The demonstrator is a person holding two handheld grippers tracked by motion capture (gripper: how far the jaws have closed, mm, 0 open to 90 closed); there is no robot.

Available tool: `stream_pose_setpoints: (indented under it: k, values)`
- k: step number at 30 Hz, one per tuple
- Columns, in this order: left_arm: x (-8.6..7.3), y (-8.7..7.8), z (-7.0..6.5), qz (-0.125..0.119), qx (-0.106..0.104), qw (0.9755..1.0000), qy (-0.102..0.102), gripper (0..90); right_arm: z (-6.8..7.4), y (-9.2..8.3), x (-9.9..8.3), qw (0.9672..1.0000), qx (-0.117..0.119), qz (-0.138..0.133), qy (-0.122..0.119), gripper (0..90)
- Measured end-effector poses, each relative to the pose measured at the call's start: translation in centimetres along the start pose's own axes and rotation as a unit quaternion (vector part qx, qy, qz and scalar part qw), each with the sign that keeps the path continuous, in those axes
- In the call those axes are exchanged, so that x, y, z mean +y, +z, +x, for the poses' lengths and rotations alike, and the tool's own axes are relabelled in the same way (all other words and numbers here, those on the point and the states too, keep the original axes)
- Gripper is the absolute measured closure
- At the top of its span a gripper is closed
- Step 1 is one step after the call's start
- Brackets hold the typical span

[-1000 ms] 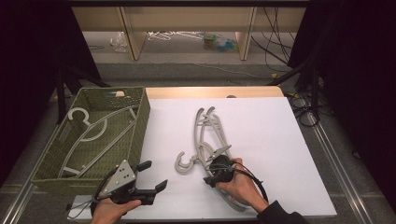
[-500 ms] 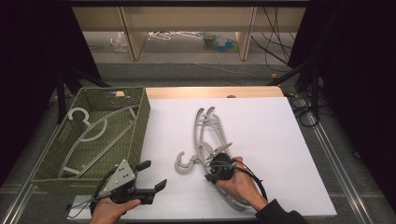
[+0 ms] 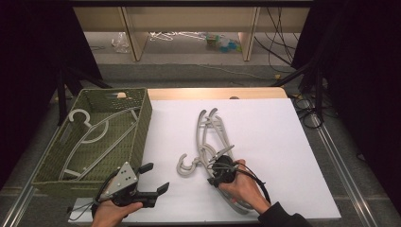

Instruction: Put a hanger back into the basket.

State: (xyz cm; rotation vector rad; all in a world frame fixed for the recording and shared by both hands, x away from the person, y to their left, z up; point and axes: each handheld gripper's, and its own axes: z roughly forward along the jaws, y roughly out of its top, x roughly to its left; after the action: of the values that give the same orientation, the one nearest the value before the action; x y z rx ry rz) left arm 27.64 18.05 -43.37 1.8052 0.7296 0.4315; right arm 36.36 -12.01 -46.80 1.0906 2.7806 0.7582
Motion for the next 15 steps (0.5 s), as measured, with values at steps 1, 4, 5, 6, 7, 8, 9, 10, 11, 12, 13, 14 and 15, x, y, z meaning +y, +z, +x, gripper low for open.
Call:
stream_pose_setpoints:
  k: [1,4,5,6,7,8,9,10,11,12,13,14,15]
  values:
    - [0.0,0.0,0.0,0.000,0.000,1.0000,0.000,17.3,0.0,0.0,0.0,1.0000,0.000,0.000,0.000,69.4]
    - [-0.1,0.0,-0.1,-0.003,0.002,0.9999,-0.014,17.4,-0.1,-0.1,0.0,1.0000,0.002,0.002,0.007,70.3]
    - [-0.1,0.0,-0.1,-0.003,0.002,0.9999,-0.014,17.4,-0.1,-0.1,0.0,1.0000,0.002,0.003,0.009,70.4]
    - [-0.1,0.0,-0.1,-0.003,0.002,0.9999,-0.015,17.4,-0.1,-0.1,0.0,1.0000,0.002,0.003,0.008,70.6]
    - [-0.1,0.0,-0.1,-0.003,0.000,0.9999,-0.013,17.3,-0.2,-0.2,0.0,0.9998,0.010,0.006,0.016,71.1]
    - [-0.1,0.0,-0.1,-0.003,0.000,0.9999,-0.013,17.3,-0.2,-0.2,-0.1,0.9998,0.011,0.006,0.017,71.3]
    - [-0.1,0.0,-0.1,-0.002,0.000,0.9999,-0.013,17.3,-0.2,-0.2,-0.1,0.9998,0.011,0.006,0.017,71.3]
    - [-0.1,0.0,-0.1,-0.003,0.000,0.9999,-0.013,17.3,-0.2,-0.3,-0.1,0.9998,0.012,0.004,0.014,73.7]
    - [-0.1,0.0,-0.1,-0.003,0.000,0.9999,-0.013,17.3,-0.2,-0.3,-0.1,0.9998,0.012,0.004,0.014,73.7]
    - [-0.1,0.0,-0.1,-0.002,0.001,0.9999,-0.012,17.3,-0.3,-0.9,0.0,0.9997,0.021,-0.005,0.012,76.7]
    - [-0.1,0.0,0.0,-0.002,-0.002,1.0000,-0.004,17.3,-0.3,-1.0,0.1,0.9996,0.025,-0.007,0.011,77.1]
    - [-0.1,0.0,-0.1,-0.002,0.000,0.9999,-0.013,17.4,-0.3,-1.2,0.1,0.9997,0.023,-0.005,0.012,77.9]
    - [-0.1,0.0,-0.1,-0.002,0.000,0.9999,-0.013,17.4,-0.3,-1.2,0.1,0.9997,0.023,-0.005,0.012,77.9]
